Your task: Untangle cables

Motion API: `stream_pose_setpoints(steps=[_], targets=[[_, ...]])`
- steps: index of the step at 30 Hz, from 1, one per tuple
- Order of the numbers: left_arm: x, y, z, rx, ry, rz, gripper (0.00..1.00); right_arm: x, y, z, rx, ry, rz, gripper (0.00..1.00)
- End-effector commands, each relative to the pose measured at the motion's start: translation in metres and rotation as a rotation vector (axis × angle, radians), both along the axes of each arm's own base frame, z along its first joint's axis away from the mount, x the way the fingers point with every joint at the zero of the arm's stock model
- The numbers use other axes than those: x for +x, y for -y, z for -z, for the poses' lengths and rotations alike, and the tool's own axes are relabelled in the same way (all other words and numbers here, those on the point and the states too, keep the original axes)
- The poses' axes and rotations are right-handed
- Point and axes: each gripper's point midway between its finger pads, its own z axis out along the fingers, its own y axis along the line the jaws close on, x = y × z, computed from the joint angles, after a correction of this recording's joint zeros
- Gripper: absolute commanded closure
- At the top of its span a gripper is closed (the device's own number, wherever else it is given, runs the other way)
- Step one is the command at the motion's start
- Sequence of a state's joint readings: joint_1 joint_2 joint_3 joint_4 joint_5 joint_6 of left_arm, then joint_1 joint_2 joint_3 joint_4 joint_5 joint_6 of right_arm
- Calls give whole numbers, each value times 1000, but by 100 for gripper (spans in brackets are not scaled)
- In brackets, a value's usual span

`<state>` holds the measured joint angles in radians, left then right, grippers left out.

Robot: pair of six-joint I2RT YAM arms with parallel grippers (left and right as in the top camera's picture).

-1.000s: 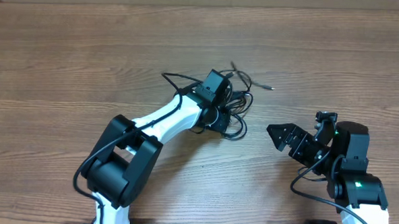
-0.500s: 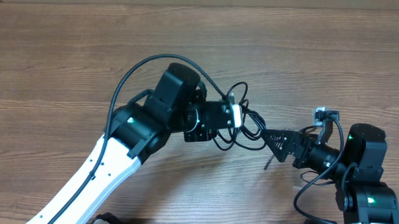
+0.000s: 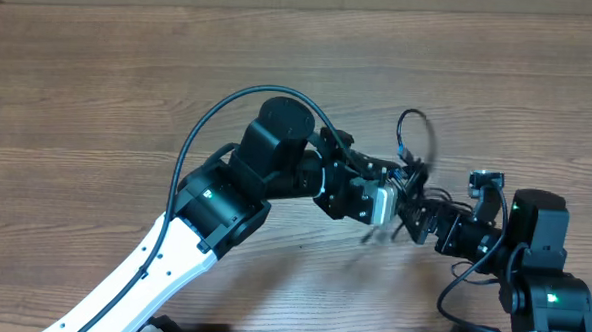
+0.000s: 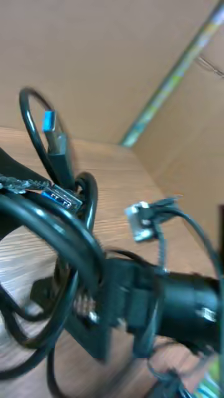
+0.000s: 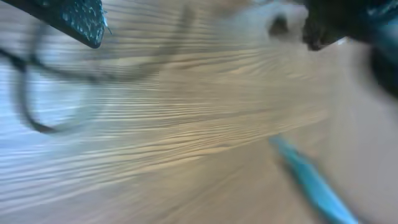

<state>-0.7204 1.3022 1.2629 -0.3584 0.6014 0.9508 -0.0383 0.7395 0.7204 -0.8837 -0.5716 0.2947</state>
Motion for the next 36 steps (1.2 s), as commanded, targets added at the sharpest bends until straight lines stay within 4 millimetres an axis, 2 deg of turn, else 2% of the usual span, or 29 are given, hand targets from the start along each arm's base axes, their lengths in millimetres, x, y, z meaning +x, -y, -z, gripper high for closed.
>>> stream_pose_setpoints(steps=[1, 4, 7, 12, 16, 18, 22, 28, 30, 33, 36], targets=[[-35, -7, -47, -116, 52, 105, 96, 9, 32, 9, -161, -20, 134, 0], [-28, -26, -68, -138, 107, -28, 96, 4, 33, 18, -166, -74, 131, 0], [-2, -48, -78, -148, 109, -260, 96, -6, 32, 27, -168, -136, 126, 0], [40, -85, -81, -210, -2, -632, 96, -19, 35, 36, -183, -206, 138, 0], [65, -119, -83, -311, -94, -910, 96, -19, 35, 36, -172, -216, 153, 0], [71, -130, -83, -337, -111, -987, 96, -20, 35, 36, -165, -220, 156, 0], [84, -174, -79, -459, -177, -1276, 96, -22, 35, 38, -150, -243, 178, 0], [83, -174, -72, -431, -194, -1282, 96, -18, 32, 34, -126, -230, 177, 0], [82, -174, -69, -420, -198, -1281, 96, -11, 28, 27, -102, -188, 163, 0], [80, -176, -58, -395, -233, -1299, 96, 7, 27, 5, -83, -86, 166, 0], [80, -178, -54, -423, -281, -1324, 96, 26, 47, -33, -120, 11, 305, 0]])
